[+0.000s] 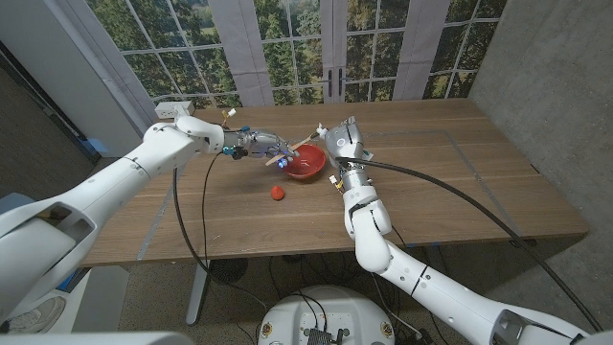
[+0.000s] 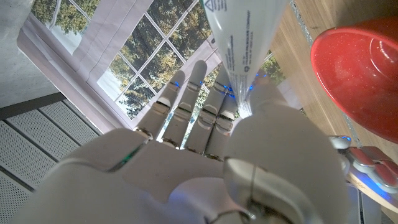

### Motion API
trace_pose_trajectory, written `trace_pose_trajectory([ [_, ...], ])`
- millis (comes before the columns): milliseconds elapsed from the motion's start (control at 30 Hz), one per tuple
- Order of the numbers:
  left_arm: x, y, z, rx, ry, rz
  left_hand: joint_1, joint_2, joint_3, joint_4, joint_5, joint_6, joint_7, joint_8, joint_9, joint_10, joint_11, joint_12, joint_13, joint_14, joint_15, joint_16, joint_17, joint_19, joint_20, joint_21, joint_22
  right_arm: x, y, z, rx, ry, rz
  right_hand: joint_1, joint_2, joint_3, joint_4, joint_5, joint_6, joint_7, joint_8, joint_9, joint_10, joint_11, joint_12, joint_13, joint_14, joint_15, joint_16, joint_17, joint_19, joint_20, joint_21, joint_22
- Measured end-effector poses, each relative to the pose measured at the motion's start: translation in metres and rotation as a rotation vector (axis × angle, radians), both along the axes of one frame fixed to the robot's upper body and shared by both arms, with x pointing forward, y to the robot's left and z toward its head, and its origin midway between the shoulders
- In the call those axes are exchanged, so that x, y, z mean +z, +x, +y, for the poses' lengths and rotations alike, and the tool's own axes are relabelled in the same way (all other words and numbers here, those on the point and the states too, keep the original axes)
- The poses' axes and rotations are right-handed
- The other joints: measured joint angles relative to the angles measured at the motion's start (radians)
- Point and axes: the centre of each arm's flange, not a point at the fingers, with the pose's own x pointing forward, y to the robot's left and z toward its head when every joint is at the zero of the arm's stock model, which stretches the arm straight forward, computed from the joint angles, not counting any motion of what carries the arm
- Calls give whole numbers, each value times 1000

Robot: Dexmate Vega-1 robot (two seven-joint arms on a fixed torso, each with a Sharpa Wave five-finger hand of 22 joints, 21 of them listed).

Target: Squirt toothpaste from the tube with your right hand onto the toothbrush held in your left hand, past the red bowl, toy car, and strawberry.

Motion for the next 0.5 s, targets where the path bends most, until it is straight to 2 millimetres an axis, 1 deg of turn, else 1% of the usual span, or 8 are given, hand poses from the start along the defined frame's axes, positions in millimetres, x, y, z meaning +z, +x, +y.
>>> trace_pose_trajectory([
  [33,0,1,0,-1,0,1,1,-1,0,0,0,0,0,0,0,0,0,0,-1,0,0,0,0,0,0,0,0,0,0,0,4,1,-3,0,0,0,0,4,-2,-3,0,0,3,-3,2,2,7,-1,2,1,0,-7,4,0],
  [67,0,1,0,-2,1,1,1,-1,0,0,0,0,0,0,0,0,0,0,-1,0,0,0,0,0,0,0,0,0,0,0,3,-1,-4,0,0,0,0,5,0,-8,0,0,9,-9,5,4,10,-4,4,4,0,-7,6,0],
  [167,2,3,-1,-6,-1,3,1,-1,0,0,0,0,0,0,0,0,0,-1,1,0,0,0,0,0,0,0,0,0,0,-1,9,0,-10,0,0,-9,2,5,-7,-15,0,0,9,-9,15,15,26,-7,9,12,-2,-9,6,2],
  [233,2,4,-1,-8,-1,3,1,-1,0,0,0,0,0,0,0,0,0,1,2,0,0,0,0,0,0,0,0,0,0,-1,15,-3,-15,0,0,-10,1,5,-6,-24,0,-3,16,-16,17,18,26,-7,9,14,-5,-13,6,2],
  [300,3,4,-1,-11,0,4,1,-1,0,0,0,0,0,0,0,0,0,2,2,0,0,0,0,0,0,0,0,0,1,-1,17,-7,-17,0,0,-10,1,13,-6,-24,0,-4,16,-16,19,24,26,-7,9,14,-5,-13,6,2],
  [433,3,6,-2,-16,-1,6,-1,1,0,0,0,0,0,0,0,0,0,2,0,0,0,0,0,0,0,0,0,0,1,-2,19,-15,-17,0,0,-13,-2,13,-6,-24,0,-5,16,-16,23,30,25,-7,9,18,-6,-12,6,2],
  [467,4,6,-2,-17,-1,6,-1,1,0,0,0,0,0,0,0,0,0,2,-1,0,0,0,0,0,0,1,0,-1,1,-2,20,-20,-17,0,0,-14,-3,13,-6,-24,0,-5,18,-18,23,31,25,-7,9,18,-10,-15,6,2],
  [500,4,6,-2,-17,-1,6,-1,1,0,0,-1,0,0,0,0,0,0,2,-1,0,0,0,0,0,0,4,0,0,2,-2,19,-23,-16,1,-1,-14,-3,13,-6,-24,-2,-5,18,-18,23,33,26,-7,9,18,-14,-13,6,2],
])
